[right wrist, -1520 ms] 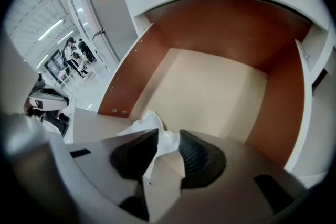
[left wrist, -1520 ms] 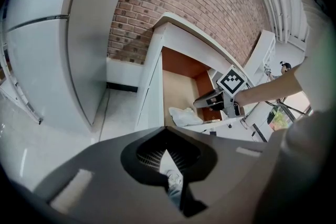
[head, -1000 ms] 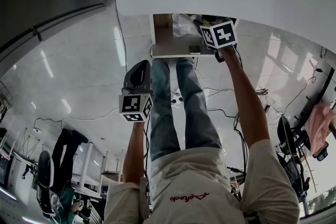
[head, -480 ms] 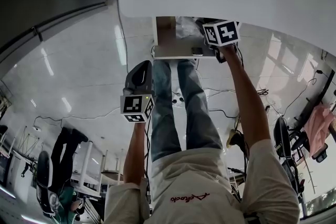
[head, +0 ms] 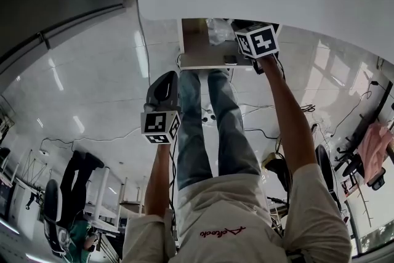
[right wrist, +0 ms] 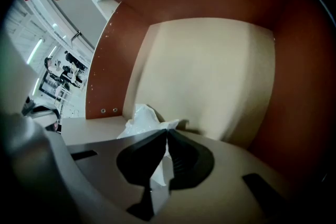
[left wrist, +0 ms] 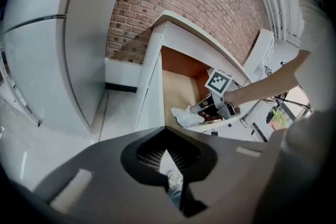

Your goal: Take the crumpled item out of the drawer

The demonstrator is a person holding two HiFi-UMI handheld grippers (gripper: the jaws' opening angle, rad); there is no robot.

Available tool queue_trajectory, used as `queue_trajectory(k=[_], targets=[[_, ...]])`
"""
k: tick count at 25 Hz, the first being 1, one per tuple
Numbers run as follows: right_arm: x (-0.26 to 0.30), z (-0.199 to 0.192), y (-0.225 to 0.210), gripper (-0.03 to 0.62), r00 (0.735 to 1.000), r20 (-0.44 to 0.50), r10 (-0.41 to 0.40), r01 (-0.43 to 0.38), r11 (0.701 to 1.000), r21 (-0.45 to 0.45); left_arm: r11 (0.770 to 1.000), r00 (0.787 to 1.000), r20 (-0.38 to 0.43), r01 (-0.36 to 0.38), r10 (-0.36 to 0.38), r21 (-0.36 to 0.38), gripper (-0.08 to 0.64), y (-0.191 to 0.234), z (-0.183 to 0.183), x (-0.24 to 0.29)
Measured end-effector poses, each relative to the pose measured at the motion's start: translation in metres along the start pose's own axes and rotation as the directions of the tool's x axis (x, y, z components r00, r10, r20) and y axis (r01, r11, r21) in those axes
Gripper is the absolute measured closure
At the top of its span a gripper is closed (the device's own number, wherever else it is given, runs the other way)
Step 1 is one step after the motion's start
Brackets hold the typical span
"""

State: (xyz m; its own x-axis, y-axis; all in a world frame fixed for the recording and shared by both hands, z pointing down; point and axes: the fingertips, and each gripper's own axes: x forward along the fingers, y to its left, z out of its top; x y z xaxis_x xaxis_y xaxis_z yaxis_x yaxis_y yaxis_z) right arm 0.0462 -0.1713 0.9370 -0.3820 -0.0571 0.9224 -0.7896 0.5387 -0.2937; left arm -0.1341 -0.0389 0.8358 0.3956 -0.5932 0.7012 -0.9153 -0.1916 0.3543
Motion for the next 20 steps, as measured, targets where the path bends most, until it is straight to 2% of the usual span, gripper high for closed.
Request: queue_trajectory(k=[4, 11, 20], targets=[[-0.004, 0.005, 0.000, 0.574, 0.999, 0.023, -0.023, 0.024, 0.999, -0.039, 1.000, 1.000, 0.006, 0.004, -0.004, 0.006, 0.551, 0.000, 0.001, 0.002], [-0.030, 0.023, 0.000, 0.574, 0.992, 0.113, -0.049, 0.055, 0.997, -0.055, 1.000, 1.000, 0.014, 0.013, -0.013, 0.019, 0.551, -0.009, 0.005, -0.001], [-0.073, 0.036, 0.011, 0.574, 0.953, 0.295, -0.073, 0.100, 0.992, -0.078, 0.999, 0.999, 0.032, 0.014, -0.016, 0.051, 0.551, -0.011, 0.021, 0.000]])
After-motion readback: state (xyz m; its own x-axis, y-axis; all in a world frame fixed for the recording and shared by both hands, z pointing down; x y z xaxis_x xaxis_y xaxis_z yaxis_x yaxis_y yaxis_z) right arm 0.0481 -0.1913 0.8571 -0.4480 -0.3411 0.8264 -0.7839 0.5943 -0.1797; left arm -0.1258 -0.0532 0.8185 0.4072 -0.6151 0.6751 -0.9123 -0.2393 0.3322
